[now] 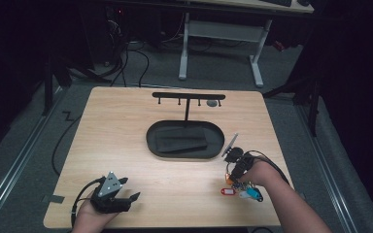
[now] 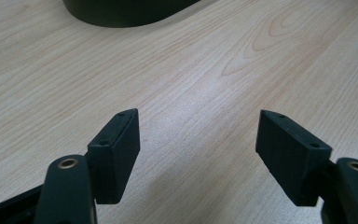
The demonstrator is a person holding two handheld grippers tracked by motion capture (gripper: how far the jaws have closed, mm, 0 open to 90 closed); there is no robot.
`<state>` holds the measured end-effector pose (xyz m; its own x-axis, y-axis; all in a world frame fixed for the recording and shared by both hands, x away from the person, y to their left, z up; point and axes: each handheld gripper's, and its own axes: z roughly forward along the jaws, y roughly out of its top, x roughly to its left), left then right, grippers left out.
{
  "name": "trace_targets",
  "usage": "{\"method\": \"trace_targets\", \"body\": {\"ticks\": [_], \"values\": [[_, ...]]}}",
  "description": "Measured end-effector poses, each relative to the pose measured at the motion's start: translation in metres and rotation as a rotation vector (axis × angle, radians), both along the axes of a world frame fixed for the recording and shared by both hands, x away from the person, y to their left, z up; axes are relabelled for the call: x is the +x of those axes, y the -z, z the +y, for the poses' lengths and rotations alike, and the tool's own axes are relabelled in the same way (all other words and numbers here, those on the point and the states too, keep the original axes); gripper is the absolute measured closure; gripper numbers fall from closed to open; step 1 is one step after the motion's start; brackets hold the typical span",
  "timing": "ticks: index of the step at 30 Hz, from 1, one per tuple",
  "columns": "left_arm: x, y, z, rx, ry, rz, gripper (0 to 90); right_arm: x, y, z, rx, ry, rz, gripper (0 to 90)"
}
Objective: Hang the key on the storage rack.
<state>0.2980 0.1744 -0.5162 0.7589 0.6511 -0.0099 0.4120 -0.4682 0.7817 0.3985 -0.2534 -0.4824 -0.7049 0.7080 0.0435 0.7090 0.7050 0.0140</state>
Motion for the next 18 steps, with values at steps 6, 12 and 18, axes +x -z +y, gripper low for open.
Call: {"method": "trace_targets", "body": {"ticks": [6,12,18], "values": [[0.0,0.0,0.001,0.0,0.0,0.004,31.1,0.001,0.0,0.0,0.018,-0.011,0.017,81.8],[-0.001,0.0,0.001,-0.005,-0.004,0.004,31.2,-0.004,0.0,0.005,-0.012,-0.053,-0.02,85.9],[-0.001,0.001,0.001,-0.001,-0.007,0.006,31.3,-0.011,-0.012,0.012,-0.046,-0.13,-0.053,85.7]]}}
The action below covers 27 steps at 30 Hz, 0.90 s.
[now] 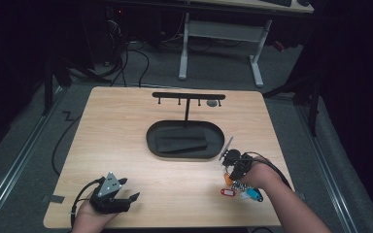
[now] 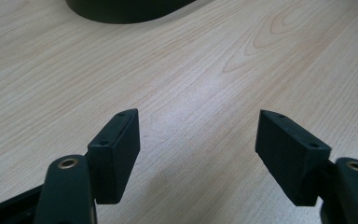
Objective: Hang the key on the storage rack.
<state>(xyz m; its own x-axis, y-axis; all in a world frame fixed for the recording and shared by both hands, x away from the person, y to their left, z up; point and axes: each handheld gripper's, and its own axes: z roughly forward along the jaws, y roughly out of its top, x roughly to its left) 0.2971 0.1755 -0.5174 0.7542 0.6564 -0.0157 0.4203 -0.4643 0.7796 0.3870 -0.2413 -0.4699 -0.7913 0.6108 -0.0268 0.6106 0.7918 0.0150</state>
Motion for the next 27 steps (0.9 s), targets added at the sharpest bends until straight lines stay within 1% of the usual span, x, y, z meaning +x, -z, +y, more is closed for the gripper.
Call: {"method": "trace_targets", "body": {"ticks": [4,5,6,7,10,12,17,21,27], "values": [[0.0,0.0,0.0,0.002,0.001,-0.001,31.2,-0.005,-0.021,-0.001,-0.001,-0.022,-0.043,85.8],[0.001,0.0,0.0,0.004,0.002,0.001,31.3,-0.006,-0.024,-0.001,-0.004,-0.017,-0.049,85.8],[0.001,0.0,0.0,0.003,0.002,0.0,31.3,-0.007,-0.028,-0.002,0.002,-0.015,-0.057,85.8],[0.001,0.0,0.0,0.003,0.003,0.0,31.3,-0.008,-0.033,-0.003,-0.004,-0.015,-0.068,85.8],[0.001,0.0,0.001,-0.001,0.002,-0.002,31.3,-0.011,-0.042,-0.004,0.003,-0.008,-0.084,85.7],[0.0,0.0,0.0,-0.001,0.004,-0.002,31.3,-0.013,-0.048,-0.005,-0.002,-0.008,-0.099,85.7],[0.0,0.0,-0.001,0.001,0.006,-0.003,31.3,-0.017,-0.061,-0.005,-0.014,-0.007,-0.113,85.7],[0.0,0.0,-0.001,0.001,0.006,-0.002,31.3,-0.019,-0.073,-0.006,-0.003,-0.013,-0.117,85.7],[0.0,0.0,-0.001,0.005,0.01,-0.002,31.3,-0.023,-0.088,-0.005,-0.005,-0.017,-0.127,85.6]]}}
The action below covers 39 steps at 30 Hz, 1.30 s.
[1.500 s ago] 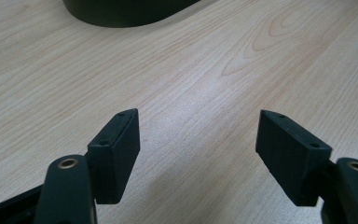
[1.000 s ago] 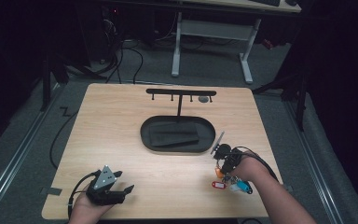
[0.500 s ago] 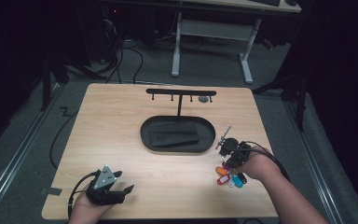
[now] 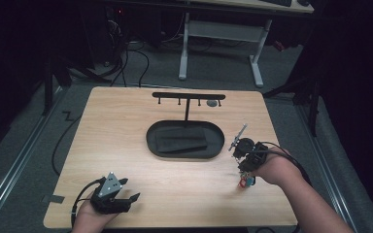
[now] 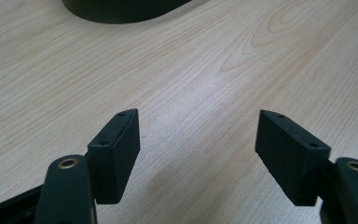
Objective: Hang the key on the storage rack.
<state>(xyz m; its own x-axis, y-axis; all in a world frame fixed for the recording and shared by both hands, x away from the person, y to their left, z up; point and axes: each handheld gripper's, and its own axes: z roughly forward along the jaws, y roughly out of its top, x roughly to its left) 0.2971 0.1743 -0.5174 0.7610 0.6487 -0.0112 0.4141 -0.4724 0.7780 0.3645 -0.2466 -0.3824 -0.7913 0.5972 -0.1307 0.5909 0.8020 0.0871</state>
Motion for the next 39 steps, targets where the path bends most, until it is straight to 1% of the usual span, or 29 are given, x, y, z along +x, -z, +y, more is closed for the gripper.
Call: {"method": "trace_targets", "body": {"ticks": [2,5,12,13,14,21,22,28,39], "values": [[0.0,0.0,0.0,0.0,0.001,0.001,31.3,-0.001,-0.003,0.0,0.0,-0.009,-0.004,85.5],[0.0,0.0,0.0,-0.001,0.0,0.0,31.3,-0.002,-0.008,0.001,-0.001,-0.001,-0.01,85.4],[0.0,0.0,0.0,0.001,0.002,0.001,31.3,-0.004,-0.018,0.002,-0.004,-0.008,-0.027,84.9],[0.0,0.0,0.0,0.001,0.003,0.002,31.3,-0.004,-0.019,0.003,-0.008,-0.003,-0.029,85.9],[0.0,0.0,0.0,0.001,0.003,0.002,31.3,-0.004,-0.021,0.003,-0.014,-0.008,-0.041,86.3],[0.0,0.0,0.0,0.002,0.003,0.003,31.3,-0.005,-0.027,0.006,-0.039,-0.017,-0.055,87.1],[0.0,0.0,0.0,0.002,0.004,0.002,31.3,-0.005,-0.027,0.007,-0.034,-0.018,-0.056,87.1],[-0.001,0.0,0.0,0.001,0.0,0.002,31.3,-0.003,-0.034,0.009,-0.042,-0.015,-0.065,87.2],[-0.001,0.0,0.002,0.001,-0.005,0.0,31.2,0.002,-0.049,0.011,-0.025,-0.012,-0.078,87.2]]}}
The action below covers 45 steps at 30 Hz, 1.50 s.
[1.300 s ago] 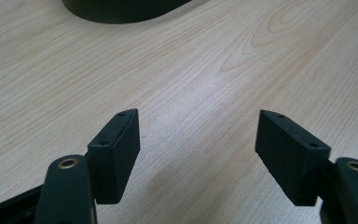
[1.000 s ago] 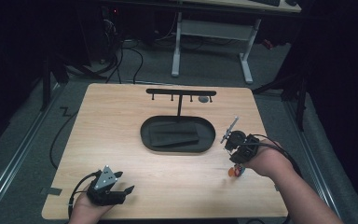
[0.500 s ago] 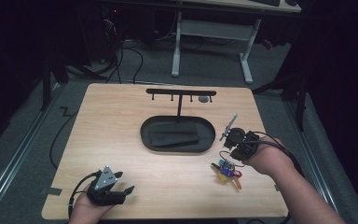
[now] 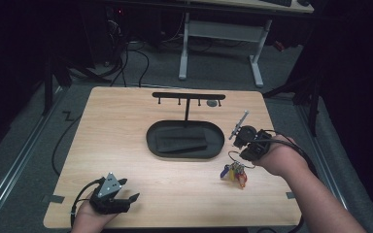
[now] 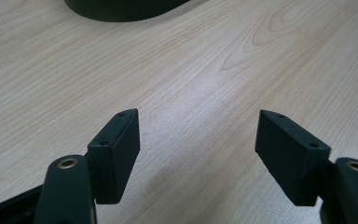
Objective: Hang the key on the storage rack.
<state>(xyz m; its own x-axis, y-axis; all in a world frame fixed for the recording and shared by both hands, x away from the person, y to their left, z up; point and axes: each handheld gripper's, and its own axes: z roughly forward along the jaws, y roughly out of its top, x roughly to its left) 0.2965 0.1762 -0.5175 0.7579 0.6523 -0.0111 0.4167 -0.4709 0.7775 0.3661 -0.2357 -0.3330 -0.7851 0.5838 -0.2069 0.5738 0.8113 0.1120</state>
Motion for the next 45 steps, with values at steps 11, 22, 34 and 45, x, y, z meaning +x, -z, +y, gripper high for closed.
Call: {"method": "trace_targets", "body": {"ticks": [11,22,34,45], "values": [[0.0,0.0,0.001,0.001,0.0,0.003,31.2,0.006,-0.018,-0.001,0.041,0.019,0.003,87.2],[0.001,0.0,0.001,-0.001,-0.004,0.002,31.1,0.018,-0.034,-0.002,0.078,0.046,-0.018,87.2],[0.001,0.002,0.005,-0.004,-0.013,0.007,31.0,0.044,-0.026,0.002,0.093,0.06,-0.021,87.3],[-0.005,0.001,0.013,-0.012,-0.038,-0.004,31.2,0.063,-0.022,0.0,0.11,0.088,-0.031,87.2]]}}
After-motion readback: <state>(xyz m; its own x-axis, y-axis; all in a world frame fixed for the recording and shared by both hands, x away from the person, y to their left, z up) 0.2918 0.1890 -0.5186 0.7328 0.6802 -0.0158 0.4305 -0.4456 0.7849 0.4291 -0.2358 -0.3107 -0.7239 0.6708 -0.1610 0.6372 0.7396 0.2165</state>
